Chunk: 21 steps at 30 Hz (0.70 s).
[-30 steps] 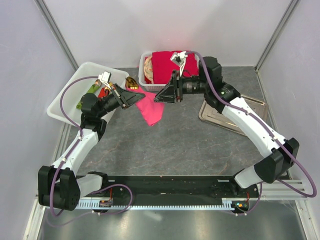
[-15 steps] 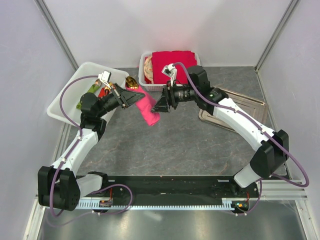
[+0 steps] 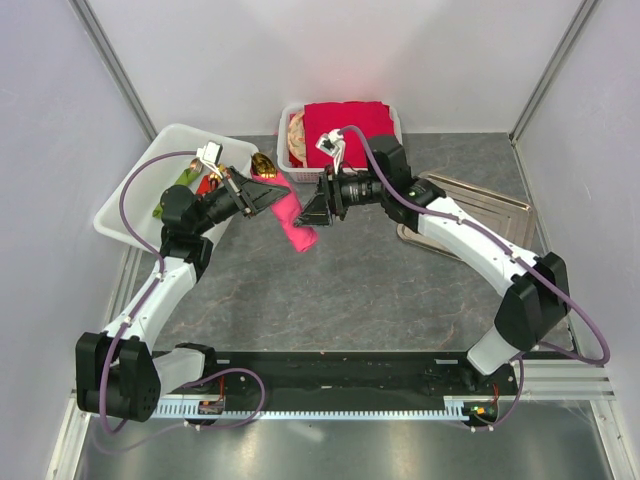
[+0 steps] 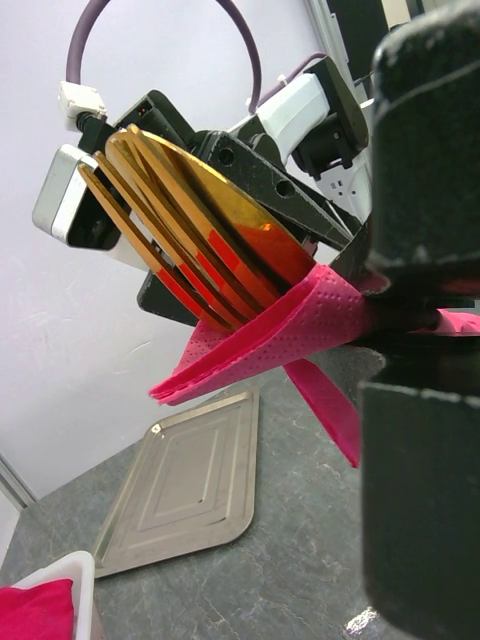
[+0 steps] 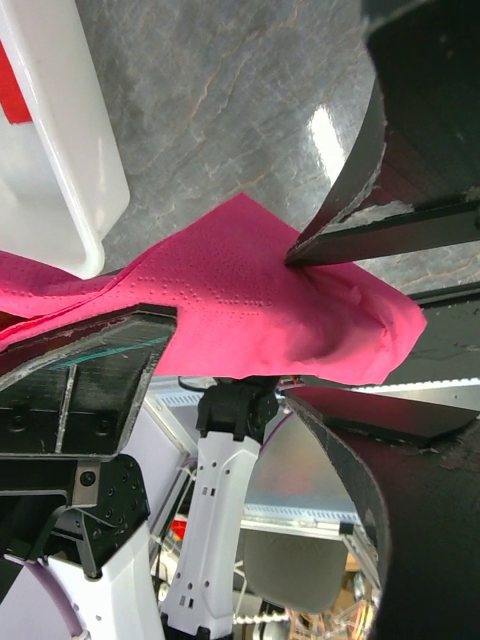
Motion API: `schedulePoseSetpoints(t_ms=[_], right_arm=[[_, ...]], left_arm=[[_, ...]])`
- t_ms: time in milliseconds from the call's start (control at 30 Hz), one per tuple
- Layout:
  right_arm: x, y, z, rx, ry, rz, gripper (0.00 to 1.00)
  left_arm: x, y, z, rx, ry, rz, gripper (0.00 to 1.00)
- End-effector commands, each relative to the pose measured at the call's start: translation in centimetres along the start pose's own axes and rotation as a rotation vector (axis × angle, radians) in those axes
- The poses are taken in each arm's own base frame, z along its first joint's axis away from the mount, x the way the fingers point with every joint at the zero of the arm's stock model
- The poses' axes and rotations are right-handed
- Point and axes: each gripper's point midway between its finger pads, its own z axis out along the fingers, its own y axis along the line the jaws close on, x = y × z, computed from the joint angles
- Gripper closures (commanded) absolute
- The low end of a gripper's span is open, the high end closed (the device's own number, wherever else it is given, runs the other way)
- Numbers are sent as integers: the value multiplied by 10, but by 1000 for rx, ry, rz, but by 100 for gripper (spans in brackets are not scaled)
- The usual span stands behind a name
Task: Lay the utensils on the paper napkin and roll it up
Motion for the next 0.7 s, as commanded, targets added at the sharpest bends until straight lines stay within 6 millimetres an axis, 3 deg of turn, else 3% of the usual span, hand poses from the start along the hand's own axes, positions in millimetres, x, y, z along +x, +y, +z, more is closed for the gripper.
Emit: schedulePoseSetpoints(t_ms=[0, 300, 667], right_arm=[[-3, 13, 9, -75, -8, -11, 42], [-2, 22, 16, -121, -5, 1, 47], [2, 26, 24, -185, 6, 70, 66]], left_arm=[[-7, -27, 0, 66, 2, 78, 98], [-1, -27, -1, 67, 9, 72, 98], [-1, -28, 0, 73, 17, 76, 98]])
